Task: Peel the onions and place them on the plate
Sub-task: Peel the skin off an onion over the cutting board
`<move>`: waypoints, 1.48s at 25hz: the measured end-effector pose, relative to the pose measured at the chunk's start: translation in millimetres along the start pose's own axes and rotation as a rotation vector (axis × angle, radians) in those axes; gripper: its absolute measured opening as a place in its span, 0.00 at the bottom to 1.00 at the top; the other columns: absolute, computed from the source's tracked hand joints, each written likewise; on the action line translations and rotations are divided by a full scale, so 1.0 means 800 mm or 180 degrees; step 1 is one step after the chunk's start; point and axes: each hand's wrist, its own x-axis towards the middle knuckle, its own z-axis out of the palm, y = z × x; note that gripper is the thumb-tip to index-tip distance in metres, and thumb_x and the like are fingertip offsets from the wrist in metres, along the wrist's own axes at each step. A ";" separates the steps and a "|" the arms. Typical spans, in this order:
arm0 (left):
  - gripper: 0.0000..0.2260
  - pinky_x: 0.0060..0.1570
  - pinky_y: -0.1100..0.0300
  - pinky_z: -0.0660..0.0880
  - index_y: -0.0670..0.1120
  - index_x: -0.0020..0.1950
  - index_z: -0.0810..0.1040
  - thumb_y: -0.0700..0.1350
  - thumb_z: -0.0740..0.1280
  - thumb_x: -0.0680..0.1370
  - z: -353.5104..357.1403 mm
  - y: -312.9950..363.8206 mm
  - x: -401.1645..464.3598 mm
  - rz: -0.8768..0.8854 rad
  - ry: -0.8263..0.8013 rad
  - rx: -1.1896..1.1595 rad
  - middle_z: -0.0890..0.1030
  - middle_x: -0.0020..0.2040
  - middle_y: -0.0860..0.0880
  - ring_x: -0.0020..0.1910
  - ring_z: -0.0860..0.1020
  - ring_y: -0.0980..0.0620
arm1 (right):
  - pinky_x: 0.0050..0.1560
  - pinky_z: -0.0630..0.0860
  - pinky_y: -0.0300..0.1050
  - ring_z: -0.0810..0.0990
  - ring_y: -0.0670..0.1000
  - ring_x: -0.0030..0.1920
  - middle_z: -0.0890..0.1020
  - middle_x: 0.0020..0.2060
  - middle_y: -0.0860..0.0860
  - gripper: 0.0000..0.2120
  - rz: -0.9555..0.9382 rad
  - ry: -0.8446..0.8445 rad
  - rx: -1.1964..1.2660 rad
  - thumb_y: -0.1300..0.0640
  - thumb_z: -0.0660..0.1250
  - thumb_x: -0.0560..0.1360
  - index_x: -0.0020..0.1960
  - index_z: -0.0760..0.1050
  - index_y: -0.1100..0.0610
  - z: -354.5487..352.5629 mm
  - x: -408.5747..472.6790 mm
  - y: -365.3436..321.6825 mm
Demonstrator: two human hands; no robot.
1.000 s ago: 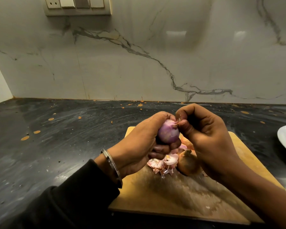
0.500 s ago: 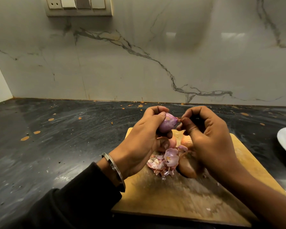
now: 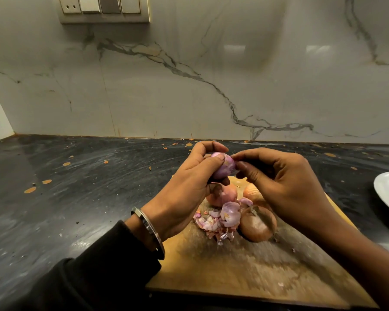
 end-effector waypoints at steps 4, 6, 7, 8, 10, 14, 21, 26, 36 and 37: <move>0.06 0.41 0.59 0.73 0.52 0.55 0.77 0.44 0.61 0.82 -0.002 0.001 0.000 0.0058 -0.0007 0.0136 0.79 0.49 0.51 0.44 0.76 0.51 | 0.41 0.81 0.38 0.84 0.44 0.39 0.85 0.40 0.44 0.06 -0.0131 0.0043 -0.0315 0.61 0.71 0.76 0.52 0.83 0.53 -0.002 -0.001 0.000; 0.06 0.41 0.60 0.73 0.53 0.55 0.76 0.45 0.61 0.82 -0.001 0.000 0.000 0.0061 -0.0041 0.0343 0.79 0.48 0.52 0.43 0.76 0.53 | 0.42 0.81 0.45 0.83 0.45 0.40 0.84 0.40 0.45 0.06 -0.0363 0.0015 -0.0719 0.61 0.70 0.77 0.51 0.83 0.55 -0.002 -0.002 0.000; 0.06 0.41 0.61 0.74 0.53 0.55 0.76 0.45 0.61 0.83 -0.001 0.000 -0.001 0.0068 -0.0046 0.0433 0.79 0.49 0.52 0.43 0.76 0.54 | 0.42 0.81 0.46 0.82 0.46 0.40 0.84 0.41 0.47 0.06 -0.0490 -0.0025 -0.0898 0.62 0.70 0.77 0.52 0.83 0.56 -0.003 -0.002 -0.001; 0.06 0.41 0.62 0.74 0.52 0.56 0.76 0.45 0.61 0.83 -0.002 0.001 0.000 0.0079 -0.0044 0.0501 0.79 0.49 0.51 0.42 0.76 0.54 | 0.41 0.80 0.46 0.82 0.47 0.40 0.84 0.41 0.48 0.06 -0.0613 -0.0067 -0.1043 0.62 0.70 0.77 0.52 0.83 0.57 -0.003 -0.001 -0.002; 0.06 0.42 0.61 0.75 0.52 0.57 0.76 0.46 0.60 0.83 -0.003 0.002 0.000 0.0099 -0.0029 0.0585 0.78 0.50 0.51 0.41 0.76 0.56 | 0.41 0.79 0.45 0.80 0.47 0.40 0.84 0.42 0.49 0.05 -0.0793 -0.0177 -0.1265 0.62 0.69 0.77 0.52 0.83 0.58 -0.005 0.001 -0.002; 0.07 0.44 0.58 0.75 0.52 0.57 0.77 0.45 0.60 0.83 0.000 0.003 -0.002 0.0064 -0.0056 0.0575 0.80 0.48 0.51 0.41 0.77 0.56 | 0.39 0.76 0.44 0.77 0.47 0.38 0.81 0.39 0.48 0.04 -0.0652 -0.0207 -0.1293 0.60 0.66 0.78 0.49 0.80 0.57 -0.005 0.001 -0.002; 0.12 0.45 0.57 0.76 0.48 0.57 0.80 0.39 0.56 0.83 -0.004 0.004 0.002 -0.0054 -0.0056 -0.0127 0.83 0.51 0.48 0.46 0.79 0.49 | 0.34 0.77 0.42 0.80 0.47 0.33 0.81 0.33 0.53 0.07 0.0700 -0.0121 -0.0047 0.60 0.65 0.80 0.44 0.79 0.57 -0.003 0.004 0.002; 0.08 0.39 0.60 0.77 0.45 0.56 0.78 0.42 0.59 0.82 -0.005 0.003 0.006 -0.0196 0.0073 -0.0572 0.83 0.45 0.49 0.42 0.81 0.50 | 0.36 0.74 0.53 0.77 0.49 0.34 0.78 0.33 0.50 0.10 0.0243 -0.0488 -0.0442 0.54 0.63 0.81 0.42 0.76 0.57 -0.001 0.001 -0.004; 0.17 0.51 0.56 0.82 0.45 0.61 0.74 0.40 0.70 0.73 -0.003 0.003 0.000 -0.0153 -0.0167 -0.0334 0.81 0.56 0.43 0.54 0.82 0.45 | 0.39 0.78 0.35 0.85 0.47 0.40 0.86 0.38 0.50 0.05 0.0715 -0.0008 0.0736 0.55 0.71 0.75 0.47 0.83 0.55 -0.004 0.001 0.005; 0.18 0.51 0.56 0.82 0.46 0.63 0.74 0.38 0.70 0.74 -0.003 0.003 -0.001 -0.0131 -0.0167 -0.0029 0.80 0.57 0.44 0.54 0.83 0.46 | 0.39 0.78 0.35 0.85 0.47 0.40 0.86 0.39 0.50 0.03 0.0705 0.0044 0.0756 0.56 0.71 0.76 0.47 0.83 0.55 -0.003 0.001 0.006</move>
